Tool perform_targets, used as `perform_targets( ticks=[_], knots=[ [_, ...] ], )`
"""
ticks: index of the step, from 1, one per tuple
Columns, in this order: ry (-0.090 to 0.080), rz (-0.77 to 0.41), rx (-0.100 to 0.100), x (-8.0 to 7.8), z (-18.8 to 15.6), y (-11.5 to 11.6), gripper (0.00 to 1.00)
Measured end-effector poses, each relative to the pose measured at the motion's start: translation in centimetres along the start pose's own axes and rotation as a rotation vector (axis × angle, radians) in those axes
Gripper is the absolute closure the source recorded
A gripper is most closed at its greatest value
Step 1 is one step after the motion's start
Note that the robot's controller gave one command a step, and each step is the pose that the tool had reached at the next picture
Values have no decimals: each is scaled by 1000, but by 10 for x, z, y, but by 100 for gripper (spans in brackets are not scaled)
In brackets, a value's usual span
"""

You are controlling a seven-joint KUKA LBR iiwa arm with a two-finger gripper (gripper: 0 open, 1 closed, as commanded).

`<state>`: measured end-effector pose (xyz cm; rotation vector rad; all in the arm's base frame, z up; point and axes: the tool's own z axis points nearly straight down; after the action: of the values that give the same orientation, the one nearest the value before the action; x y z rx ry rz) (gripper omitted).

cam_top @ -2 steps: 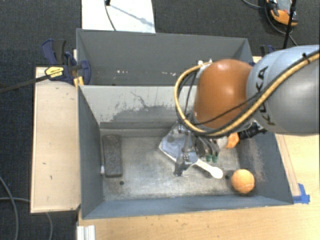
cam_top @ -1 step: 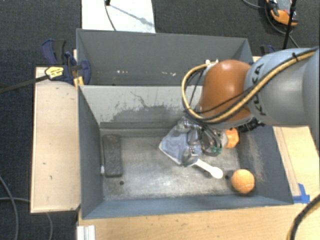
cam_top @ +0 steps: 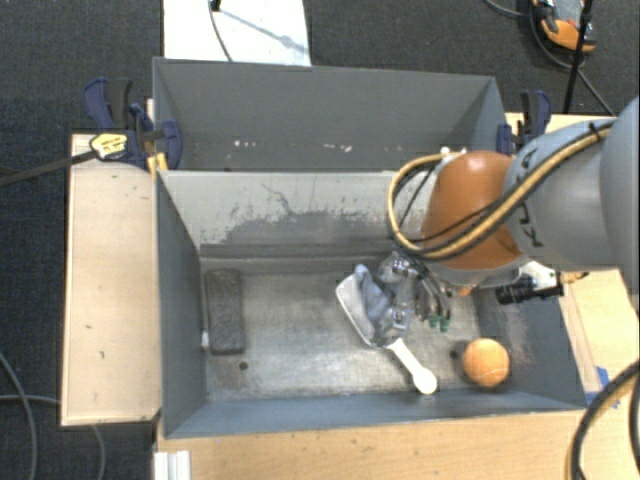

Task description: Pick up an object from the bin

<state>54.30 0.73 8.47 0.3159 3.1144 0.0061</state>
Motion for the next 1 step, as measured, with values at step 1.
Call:
perform_targets(
  ticks=[1],
  knots=[
    [0,-23,-1,6,4,-14,0]
  ],
)
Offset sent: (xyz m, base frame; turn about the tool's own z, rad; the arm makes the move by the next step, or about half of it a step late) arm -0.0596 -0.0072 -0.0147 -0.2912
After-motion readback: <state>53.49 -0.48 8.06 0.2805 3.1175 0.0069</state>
